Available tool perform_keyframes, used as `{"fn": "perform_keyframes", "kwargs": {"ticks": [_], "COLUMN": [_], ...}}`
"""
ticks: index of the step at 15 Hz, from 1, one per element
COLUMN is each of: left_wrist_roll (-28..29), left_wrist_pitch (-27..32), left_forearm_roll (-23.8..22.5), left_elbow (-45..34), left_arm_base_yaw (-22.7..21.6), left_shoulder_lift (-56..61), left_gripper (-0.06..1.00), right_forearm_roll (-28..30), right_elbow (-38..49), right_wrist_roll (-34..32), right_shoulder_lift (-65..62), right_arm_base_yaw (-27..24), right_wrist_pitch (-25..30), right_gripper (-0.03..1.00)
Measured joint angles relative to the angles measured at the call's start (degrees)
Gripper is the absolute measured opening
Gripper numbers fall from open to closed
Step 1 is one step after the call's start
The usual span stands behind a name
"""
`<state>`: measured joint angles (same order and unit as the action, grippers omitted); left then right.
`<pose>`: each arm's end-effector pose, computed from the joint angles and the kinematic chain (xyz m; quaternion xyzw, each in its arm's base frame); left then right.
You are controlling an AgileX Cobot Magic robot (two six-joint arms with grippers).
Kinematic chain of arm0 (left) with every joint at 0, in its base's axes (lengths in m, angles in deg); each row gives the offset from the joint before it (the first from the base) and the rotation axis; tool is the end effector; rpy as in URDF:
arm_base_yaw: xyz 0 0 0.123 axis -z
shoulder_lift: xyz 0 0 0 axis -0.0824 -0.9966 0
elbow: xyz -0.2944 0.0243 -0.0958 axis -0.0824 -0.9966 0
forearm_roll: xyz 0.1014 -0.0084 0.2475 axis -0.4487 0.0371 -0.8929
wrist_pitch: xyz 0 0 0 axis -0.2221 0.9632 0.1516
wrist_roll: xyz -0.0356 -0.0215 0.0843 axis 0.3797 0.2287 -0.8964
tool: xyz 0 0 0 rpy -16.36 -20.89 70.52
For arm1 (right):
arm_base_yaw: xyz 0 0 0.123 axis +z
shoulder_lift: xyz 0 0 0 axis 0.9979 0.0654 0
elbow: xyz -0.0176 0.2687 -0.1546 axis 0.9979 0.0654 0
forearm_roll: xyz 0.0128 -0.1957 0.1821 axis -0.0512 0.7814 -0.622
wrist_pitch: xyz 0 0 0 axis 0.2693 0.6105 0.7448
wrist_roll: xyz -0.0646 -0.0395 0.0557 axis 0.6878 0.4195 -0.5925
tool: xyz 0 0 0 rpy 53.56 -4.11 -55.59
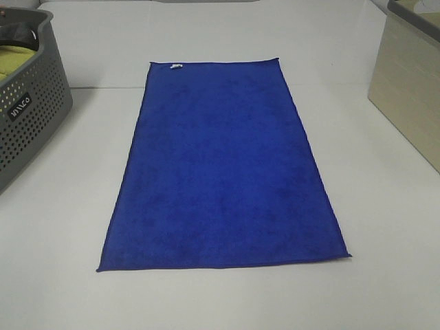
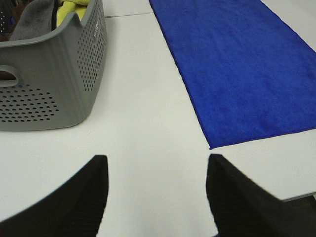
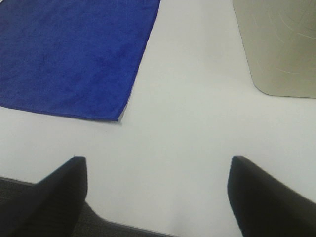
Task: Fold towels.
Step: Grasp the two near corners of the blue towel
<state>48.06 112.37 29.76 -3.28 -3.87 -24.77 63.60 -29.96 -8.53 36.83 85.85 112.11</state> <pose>-0.0193 -0.0143 0.2889 0.0738 0.8455 -0.0534 0.5261 -0.0123 0.0124 0.2690 -0.0668 0.8693 0.0344 0.4886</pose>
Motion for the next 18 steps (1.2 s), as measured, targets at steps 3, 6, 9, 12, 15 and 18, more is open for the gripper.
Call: {"fn": "perform_keyframes", "kwargs": {"ticks": [3,6,9,12,15,18], "left_wrist_roll": [0.00,0.00,0.00,0.17,3.27,13.52], "left_wrist_pitch": [0.00,0.00,0.00,-0.69,-11.29,-19.77], "left_forearm_roll": [0.00,0.00,0.00,0.00,0.11,2.01], "left_elbow": [0.00,0.00,0.00,0.34,0.97,0.97], "left_arm_base_yaw": [0.00,0.00,0.00,0.00,0.00,0.00], "left_shoulder_lift": [0.00,0.00,0.00,0.00,-3.04,-12.26], "left_gripper": [0.57,0.57,0.57,0.57,0.57,0.57], "right_forearm_roll": [0.00,0.00,0.00,0.00,0.00,0.00], "right_elbow": [0.00,0.00,0.00,-0.11,-0.69,-0.92], "right_wrist_roll": [0.00,0.00,0.00,0.00,0.00,-2.35], "right_shoulder_lift": [0.00,0.00,0.00,-0.06,3.09,9.80], "right_arm_base_yaw": [0.00,0.00,0.00,0.00,0.00,0.00], "right_wrist_pitch": [0.00,0.00,0.00,-0.23,-5.84,-13.52], "right_gripper": [0.77,0.77,0.77,0.77,0.77,0.77]}}
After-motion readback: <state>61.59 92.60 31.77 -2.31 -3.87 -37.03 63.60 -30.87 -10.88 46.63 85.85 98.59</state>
